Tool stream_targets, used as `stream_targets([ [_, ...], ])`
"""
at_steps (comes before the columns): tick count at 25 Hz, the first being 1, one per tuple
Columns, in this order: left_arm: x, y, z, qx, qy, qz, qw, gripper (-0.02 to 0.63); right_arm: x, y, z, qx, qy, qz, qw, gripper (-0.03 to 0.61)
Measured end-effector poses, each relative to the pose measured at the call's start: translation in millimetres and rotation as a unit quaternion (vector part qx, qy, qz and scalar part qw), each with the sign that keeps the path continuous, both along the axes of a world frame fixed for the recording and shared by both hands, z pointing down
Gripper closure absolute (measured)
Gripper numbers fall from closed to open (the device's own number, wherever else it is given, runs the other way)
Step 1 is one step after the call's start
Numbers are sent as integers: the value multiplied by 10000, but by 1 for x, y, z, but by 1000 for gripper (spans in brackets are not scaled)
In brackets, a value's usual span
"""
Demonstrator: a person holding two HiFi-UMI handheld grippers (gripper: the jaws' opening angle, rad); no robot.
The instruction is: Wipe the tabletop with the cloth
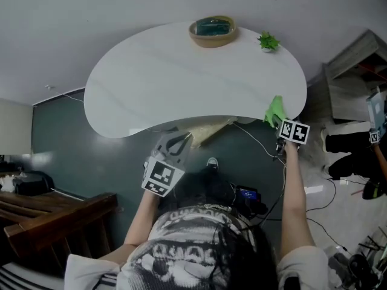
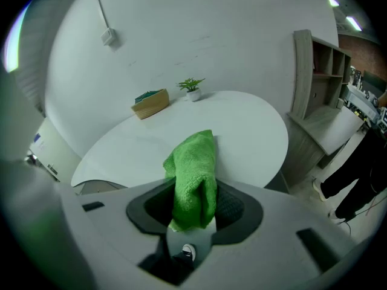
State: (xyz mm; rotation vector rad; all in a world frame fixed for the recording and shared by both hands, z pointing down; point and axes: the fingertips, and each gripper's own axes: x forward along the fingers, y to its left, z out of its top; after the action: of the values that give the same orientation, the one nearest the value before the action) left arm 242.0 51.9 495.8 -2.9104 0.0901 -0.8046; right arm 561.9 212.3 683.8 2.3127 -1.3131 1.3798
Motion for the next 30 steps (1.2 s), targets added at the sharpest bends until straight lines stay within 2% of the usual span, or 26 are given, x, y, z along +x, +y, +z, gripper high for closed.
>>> stream_targets([
  [7, -5, 5, -6, -5, 59, 78, 10000, 604, -1, 1, -2, -64, 316, 220, 9992, 434],
  [13, -41, 3, -1, -57, 26, 48, 10000, 604, -38, -8, -23, 192, 582, 134, 9980, 437],
  [20, -108, -4, 5, -136, 10, -142, 9998, 604, -126, -31, -59, 702, 649, -176, 9953, 437],
  [30, -211, -16, 2, -52, 123, -211, 9997, 604, -288, -54, -111, 1277, 744, -681, 9867, 437],
])
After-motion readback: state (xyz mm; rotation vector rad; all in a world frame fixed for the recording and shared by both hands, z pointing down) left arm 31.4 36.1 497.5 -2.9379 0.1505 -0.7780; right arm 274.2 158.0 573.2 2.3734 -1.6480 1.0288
